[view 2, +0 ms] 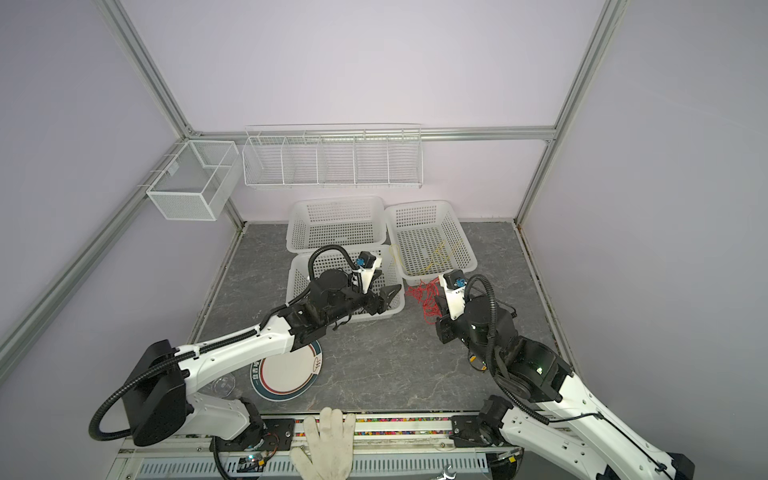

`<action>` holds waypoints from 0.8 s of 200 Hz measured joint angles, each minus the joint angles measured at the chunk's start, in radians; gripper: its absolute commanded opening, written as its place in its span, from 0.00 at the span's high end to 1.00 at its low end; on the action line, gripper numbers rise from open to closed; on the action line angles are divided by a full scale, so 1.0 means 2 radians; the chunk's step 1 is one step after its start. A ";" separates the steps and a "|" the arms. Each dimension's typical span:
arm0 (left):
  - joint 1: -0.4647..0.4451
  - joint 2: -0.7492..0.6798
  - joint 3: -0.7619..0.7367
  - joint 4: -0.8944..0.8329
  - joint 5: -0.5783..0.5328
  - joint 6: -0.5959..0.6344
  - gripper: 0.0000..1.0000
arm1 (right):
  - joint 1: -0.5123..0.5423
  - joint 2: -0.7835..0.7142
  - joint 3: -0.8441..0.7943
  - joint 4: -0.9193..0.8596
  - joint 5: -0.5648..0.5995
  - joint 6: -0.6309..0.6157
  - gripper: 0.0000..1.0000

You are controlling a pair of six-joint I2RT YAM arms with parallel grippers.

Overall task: Untangle the cables
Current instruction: 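Lift the red wire with the right gripper while the left gripper reaches toward it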

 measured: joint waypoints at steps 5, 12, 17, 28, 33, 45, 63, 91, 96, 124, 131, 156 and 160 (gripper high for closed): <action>-0.004 0.009 0.007 0.001 0.001 0.001 0.26 | 0.000 0.000 0.000 0.000 -0.001 -0.002 0.94; -0.010 0.020 0.016 0.004 0.003 0.004 0.26 | -0.001 -0.001 0.000 0.000 -0.002 -0.004 0.94; -0.014 0.027 0.022 0.005 0.004 0.007 0.26 | -0.001 -0.002 0.000 -0.001 -0.002 -0.006 0.94; -0.023 0.042 0.033 0.008 0.005 0.013 0.26 | -0.001 -0.006 0.000 -0.002 -0.003 -0.009 0.94; -0.027 0.049 0.038 0.009 0.005 0.016 0.26 | -0.001 -0.009 0.000 -0.004 -0.002 -0.010 0.94; -0.035 0.065 0.046 0.010 0.004 0.025 0.26 | -0.001 -0.015 0.000 -0.007 -0.002 -0.013 0.94; -0.045 0.085 0.054 0.005 -0.004 0.038 0.26 | -0.001 -0.027 0.000 -0.011 0.000 -0.016 0.94; -0.048 0.097 0.056 -0.006 -0.018 0.052 0.25 | -0.001 -0.041 0.000 -0.014 0.006 -0.020 0.94; -0.048 0.097 0.056 -0.007 -0.021 0.053 0.25 | -0.001 -0.044 0.000 -0.014 0.007 -0.021 0.94; -0.048 0.097 0.054 0.004 -0.033 0.061 0.24 | -0.001 -0.056 0.000 -0.019 0.013 -0.026 0.94; -0.048 0.097 0.054 0.008 -0.035 0.062 0.24 | -0.001 -0.057 0.000 -0.020 0.013 -0.026 0.94; -0.048 0.099 0.054 0.016 -0.038 0.067 0.24 | -0.001 -0.061 0.000 -0.023 0.014 -0.026 0.94; -0.048 0.099 0.054 0.017 -0.039 0.067 0.24 | -0.001 -0.062 0.000 -0.023 0.014 -0.026 0.94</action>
